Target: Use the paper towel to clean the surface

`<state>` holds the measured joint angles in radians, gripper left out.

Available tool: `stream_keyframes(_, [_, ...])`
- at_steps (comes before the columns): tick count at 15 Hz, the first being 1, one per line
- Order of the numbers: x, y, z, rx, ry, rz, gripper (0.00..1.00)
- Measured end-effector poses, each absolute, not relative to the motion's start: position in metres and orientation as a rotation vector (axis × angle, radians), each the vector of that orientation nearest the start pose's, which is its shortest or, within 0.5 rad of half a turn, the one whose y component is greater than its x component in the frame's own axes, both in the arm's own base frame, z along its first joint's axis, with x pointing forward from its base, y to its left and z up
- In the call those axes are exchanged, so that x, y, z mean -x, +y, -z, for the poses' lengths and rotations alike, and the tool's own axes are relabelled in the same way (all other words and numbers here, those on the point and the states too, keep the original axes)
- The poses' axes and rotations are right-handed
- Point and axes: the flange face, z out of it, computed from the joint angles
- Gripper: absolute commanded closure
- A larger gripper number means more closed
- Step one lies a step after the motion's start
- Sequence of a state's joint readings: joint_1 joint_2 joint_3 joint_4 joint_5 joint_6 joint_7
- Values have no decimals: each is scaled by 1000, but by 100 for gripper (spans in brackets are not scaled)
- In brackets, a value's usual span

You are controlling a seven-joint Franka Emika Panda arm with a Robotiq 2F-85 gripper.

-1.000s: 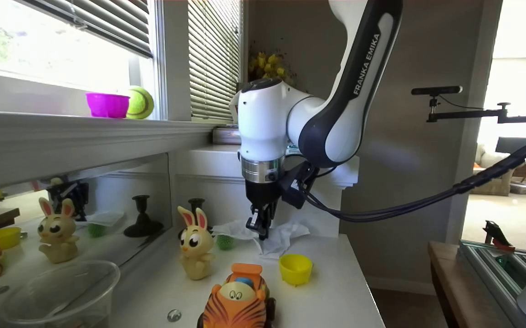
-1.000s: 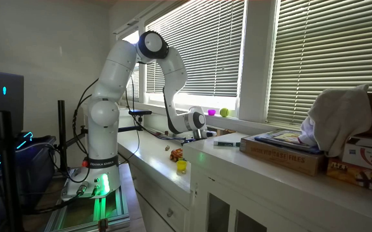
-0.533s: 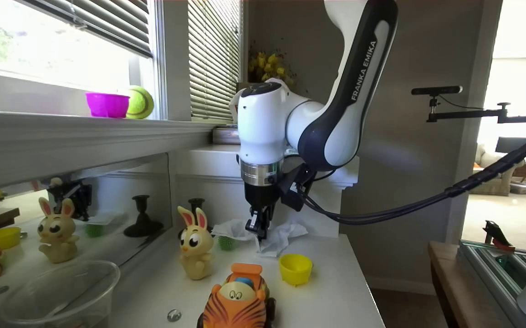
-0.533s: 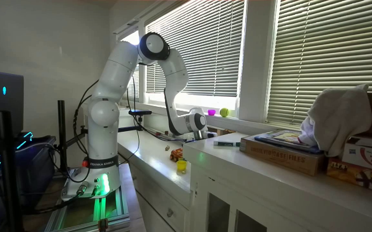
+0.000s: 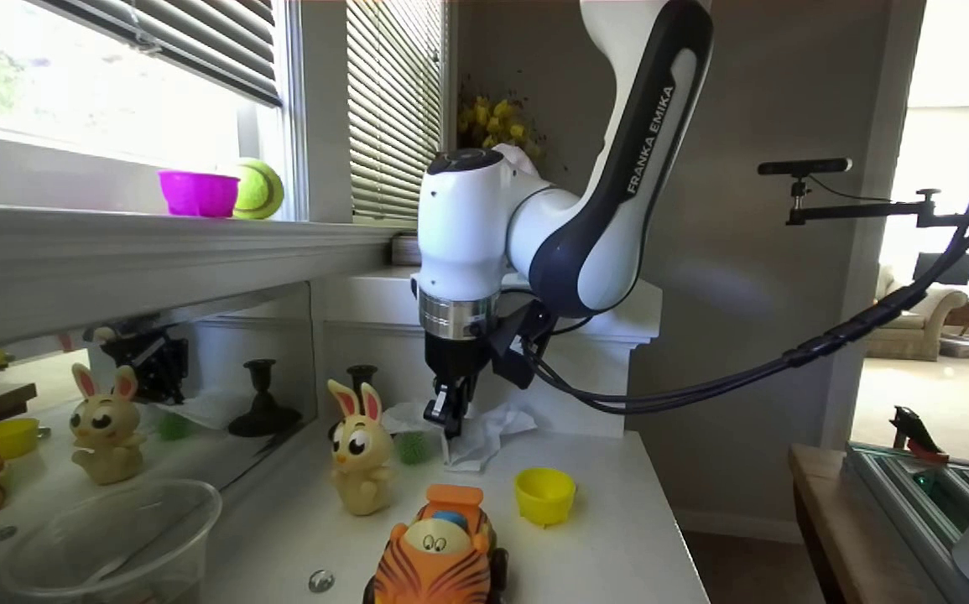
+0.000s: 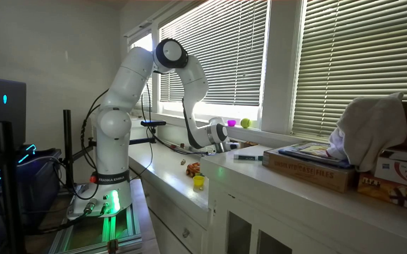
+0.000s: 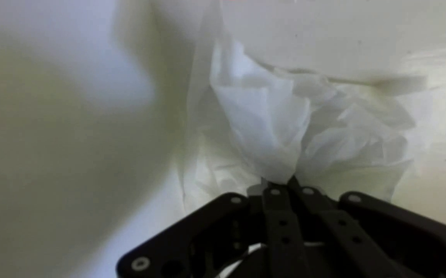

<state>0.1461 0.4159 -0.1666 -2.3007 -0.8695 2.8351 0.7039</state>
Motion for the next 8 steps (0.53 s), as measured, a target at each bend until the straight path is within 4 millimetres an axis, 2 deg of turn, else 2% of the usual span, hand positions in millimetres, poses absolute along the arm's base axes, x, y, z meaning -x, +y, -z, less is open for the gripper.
stream_keyframes(4, [-534, 30, -170, 3424, -222, 400, 100])
stream_keyframes(8, [-538, 36, -168, 3403, -259, 427, 100])
